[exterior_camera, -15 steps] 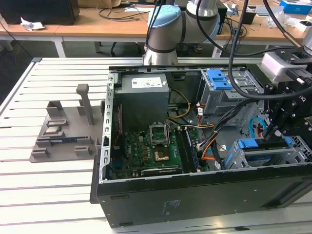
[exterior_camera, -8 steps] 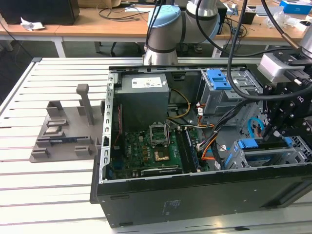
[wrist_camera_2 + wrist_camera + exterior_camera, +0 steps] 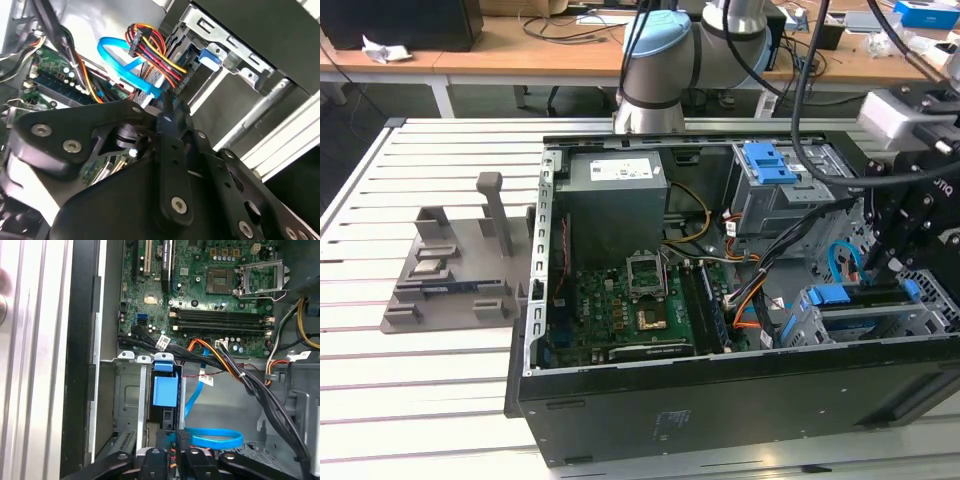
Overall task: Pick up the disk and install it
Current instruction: 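Insert the second disk wire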
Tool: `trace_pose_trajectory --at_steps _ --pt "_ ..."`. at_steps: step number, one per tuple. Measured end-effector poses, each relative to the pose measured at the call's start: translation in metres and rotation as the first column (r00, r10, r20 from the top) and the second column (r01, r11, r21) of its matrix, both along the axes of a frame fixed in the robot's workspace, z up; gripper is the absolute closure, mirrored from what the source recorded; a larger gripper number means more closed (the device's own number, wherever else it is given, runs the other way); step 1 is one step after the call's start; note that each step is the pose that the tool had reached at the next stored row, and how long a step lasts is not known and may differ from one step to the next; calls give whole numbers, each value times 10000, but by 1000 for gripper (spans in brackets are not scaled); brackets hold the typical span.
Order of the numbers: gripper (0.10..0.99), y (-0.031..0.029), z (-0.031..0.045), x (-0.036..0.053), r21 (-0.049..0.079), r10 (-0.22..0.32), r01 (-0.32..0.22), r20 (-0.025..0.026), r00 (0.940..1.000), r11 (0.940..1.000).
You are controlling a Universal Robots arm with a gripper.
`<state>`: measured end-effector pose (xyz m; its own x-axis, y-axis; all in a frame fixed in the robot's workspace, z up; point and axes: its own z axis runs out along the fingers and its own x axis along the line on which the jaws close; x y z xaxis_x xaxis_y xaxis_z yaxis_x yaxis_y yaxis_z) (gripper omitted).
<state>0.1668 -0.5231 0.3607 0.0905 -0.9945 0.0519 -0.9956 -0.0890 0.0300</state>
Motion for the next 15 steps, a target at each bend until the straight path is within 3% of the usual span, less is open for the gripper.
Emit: trace_pose_trajectory --at_steps 2,9,15 --pt "984 14 76 0 -1 1 -1 0 10000 10000" --pt "980 33 339 0 0 4 -4 0 10000 10000" --pt "980 33 372 0 0 4 -4 0 10000 10000"
